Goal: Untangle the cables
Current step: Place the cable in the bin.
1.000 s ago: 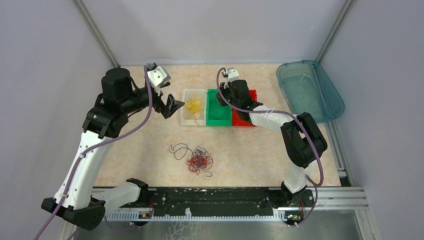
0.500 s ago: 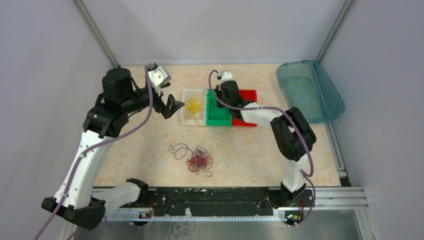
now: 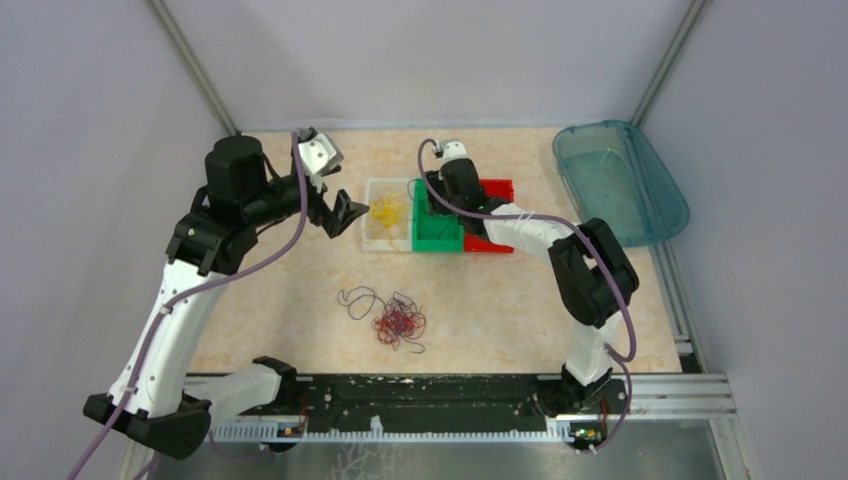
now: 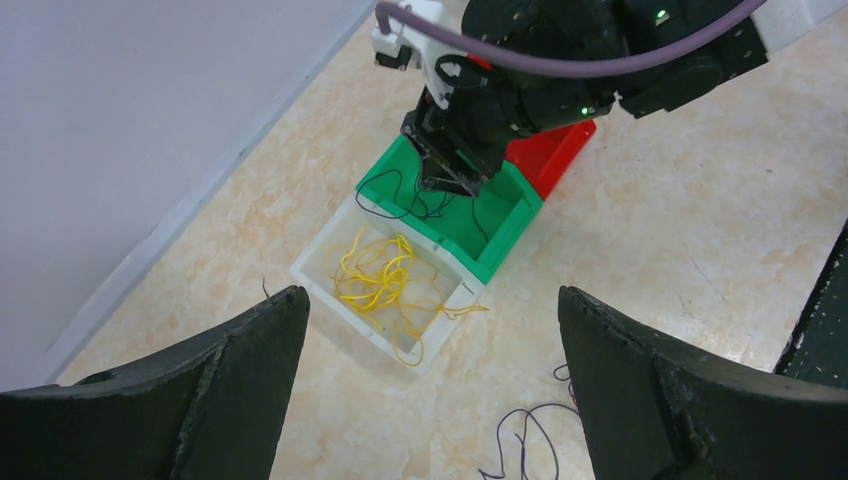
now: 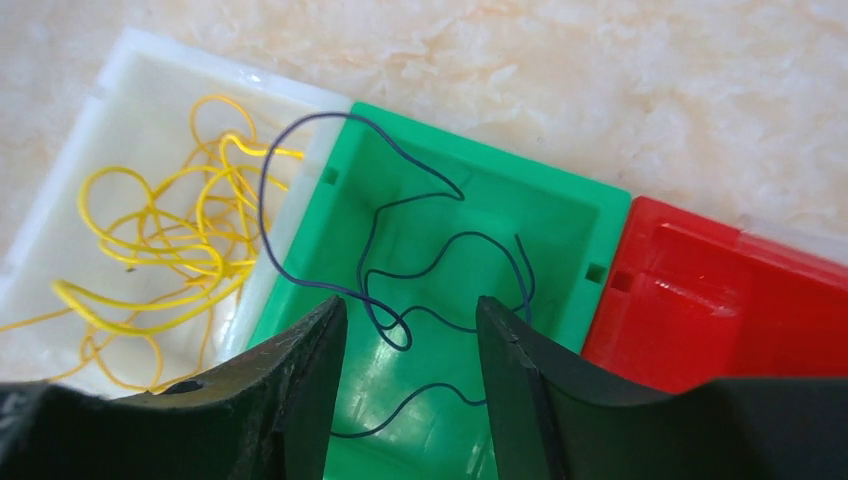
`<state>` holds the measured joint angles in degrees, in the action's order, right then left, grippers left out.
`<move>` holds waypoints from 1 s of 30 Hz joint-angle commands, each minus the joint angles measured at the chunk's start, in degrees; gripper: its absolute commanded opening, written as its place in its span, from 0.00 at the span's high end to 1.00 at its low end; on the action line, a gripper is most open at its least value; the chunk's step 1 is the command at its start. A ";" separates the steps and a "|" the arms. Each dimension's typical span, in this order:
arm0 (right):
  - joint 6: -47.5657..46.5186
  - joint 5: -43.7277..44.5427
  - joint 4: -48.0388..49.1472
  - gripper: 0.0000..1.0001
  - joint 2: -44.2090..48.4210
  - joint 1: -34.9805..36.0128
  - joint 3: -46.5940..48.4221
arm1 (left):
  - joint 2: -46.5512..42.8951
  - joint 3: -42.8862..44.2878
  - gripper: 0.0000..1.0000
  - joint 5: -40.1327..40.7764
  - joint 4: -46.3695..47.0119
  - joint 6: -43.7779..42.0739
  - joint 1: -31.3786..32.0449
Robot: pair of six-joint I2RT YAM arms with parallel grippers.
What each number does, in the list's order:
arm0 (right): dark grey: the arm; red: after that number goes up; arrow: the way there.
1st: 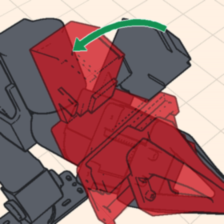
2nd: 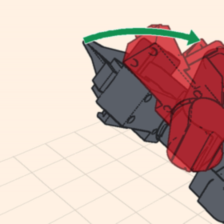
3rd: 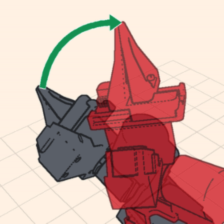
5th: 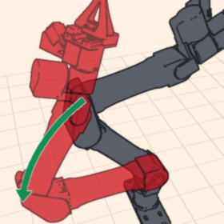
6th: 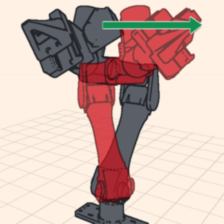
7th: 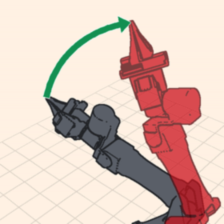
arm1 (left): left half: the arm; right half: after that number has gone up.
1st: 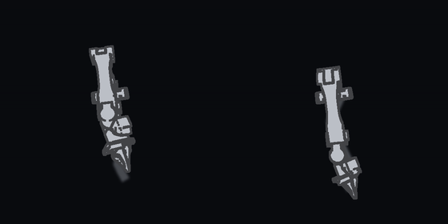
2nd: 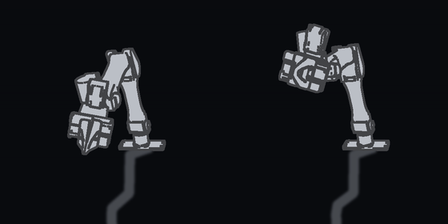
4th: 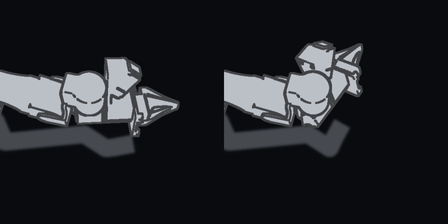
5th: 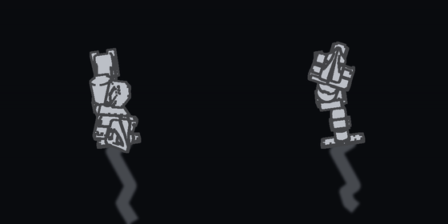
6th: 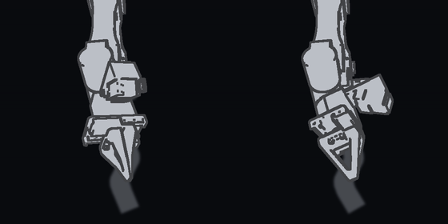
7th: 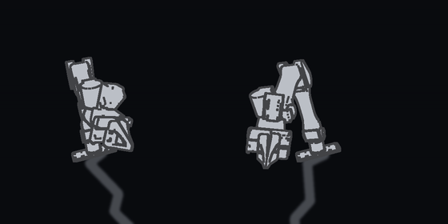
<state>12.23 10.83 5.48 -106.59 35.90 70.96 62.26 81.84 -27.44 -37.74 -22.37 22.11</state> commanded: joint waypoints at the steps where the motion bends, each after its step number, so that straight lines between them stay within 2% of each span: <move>1: -1.14 -0.19 2.04 0.50 9.19 0.31 1.50 | 0.59 1.06 0.00 -0.18 -0.58 0.03 -0.26; 4: 0.55 -1.79 3.70 0.54 10.54 0.31 0.77 | 1.28 0.95 0.01 -0.07 -0.47 0.77 -0.52; 8: 2.75 -9.08 6.08 0.57 7.51 0.31 2.17 | 1.83 1.04 0.00 -1.09 0.49 1.76 -1.81; 13: 5.26 -14.78 4.74 0.61 2.99 0.14 3.71 | 3.54 0.23 0.01 -7.18 0.27 2.11 -7.31; 18: 4.62 -14.70 7.56 0.68 4.74 -0.04 -1.96 | 5.41 -2.68 0.00 -13.62 0.16 0.59 -16.04; 21: 2.66 -11.24 6.84 0.69 9.13 -0.04 -5.04 | 6.07 -4.35 0.00 -15.31 -0.35 -1.94 -18.72; 26: -0.04 -11.20 5.35 0.53 22.49 1.66 -12.62 | 5.08 -9.96 0.00 -19.04 -1.38 -7.89 -19.65; 30: -5.42 -10.85 2.26 0.46 29.24 11.10 -17.94 | 3.20 -16.48 0.01 -20.33 -0.51 -10.78 -19.79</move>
<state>12.53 0.03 7.03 -85.60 38.35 55.72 67.85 70.32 -43.44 -37.98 -28.08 2.70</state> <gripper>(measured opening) 0.521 0.996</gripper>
